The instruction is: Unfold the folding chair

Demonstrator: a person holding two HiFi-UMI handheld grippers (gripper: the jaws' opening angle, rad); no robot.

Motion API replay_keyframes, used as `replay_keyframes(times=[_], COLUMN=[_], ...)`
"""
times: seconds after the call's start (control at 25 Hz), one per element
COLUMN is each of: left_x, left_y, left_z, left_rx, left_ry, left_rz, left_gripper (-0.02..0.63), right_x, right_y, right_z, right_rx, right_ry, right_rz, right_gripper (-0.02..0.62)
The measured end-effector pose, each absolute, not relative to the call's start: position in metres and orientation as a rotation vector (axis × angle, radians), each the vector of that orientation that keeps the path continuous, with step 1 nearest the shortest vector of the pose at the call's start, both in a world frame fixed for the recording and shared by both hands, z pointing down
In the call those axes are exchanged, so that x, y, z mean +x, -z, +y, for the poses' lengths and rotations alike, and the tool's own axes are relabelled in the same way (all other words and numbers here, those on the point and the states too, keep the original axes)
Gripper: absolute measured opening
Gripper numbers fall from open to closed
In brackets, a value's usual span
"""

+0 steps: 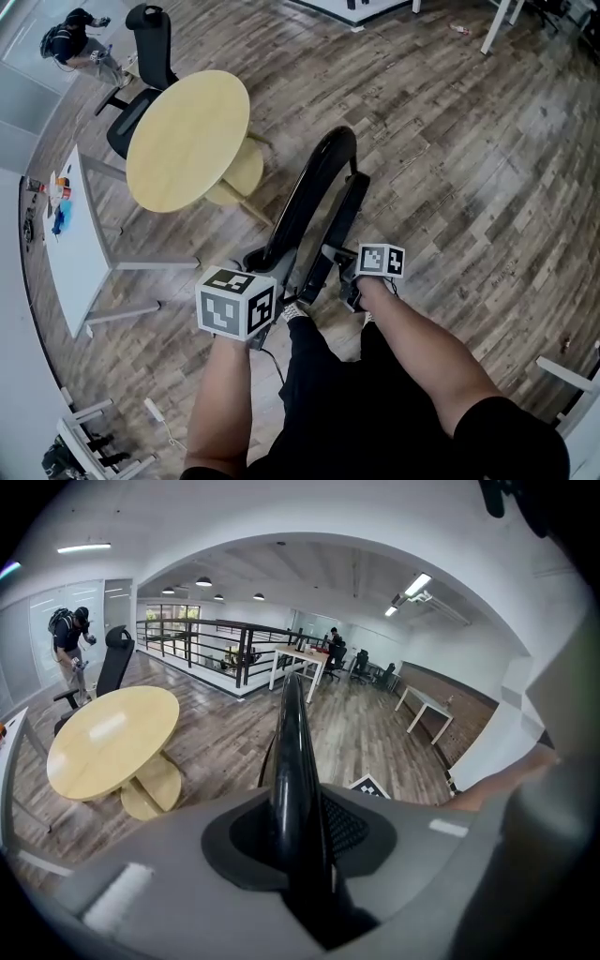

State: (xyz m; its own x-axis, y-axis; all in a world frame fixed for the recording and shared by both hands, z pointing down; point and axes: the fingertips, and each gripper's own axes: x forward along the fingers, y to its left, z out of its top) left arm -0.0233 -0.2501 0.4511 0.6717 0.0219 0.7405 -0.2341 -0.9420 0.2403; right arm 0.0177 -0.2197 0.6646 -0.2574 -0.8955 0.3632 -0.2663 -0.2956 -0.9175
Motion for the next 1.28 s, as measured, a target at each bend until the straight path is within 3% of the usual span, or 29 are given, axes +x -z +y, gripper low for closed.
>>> replay_keyframes(times=[1.0, 1.28], left_x=[-0.03, -0.033], left_y=[-0.461, -0.471], left_z=[-0.285, -0.305], left_rx=[2.507, 2.458], left_ry=[-1.147, -1.147], left_rz=[-0.102, -0.105], left_gripper=[0.084, 0.087], right_x=[0.033, 0.043], right_y=[-0.678, -0.694], right_z=[-0.168, -0.139], right_rx=[-1.393, -1.443], right_ry=[1.545, 1.575], right_rz=[1.417, 1.37], right_gripper=[0.112, 0.148])
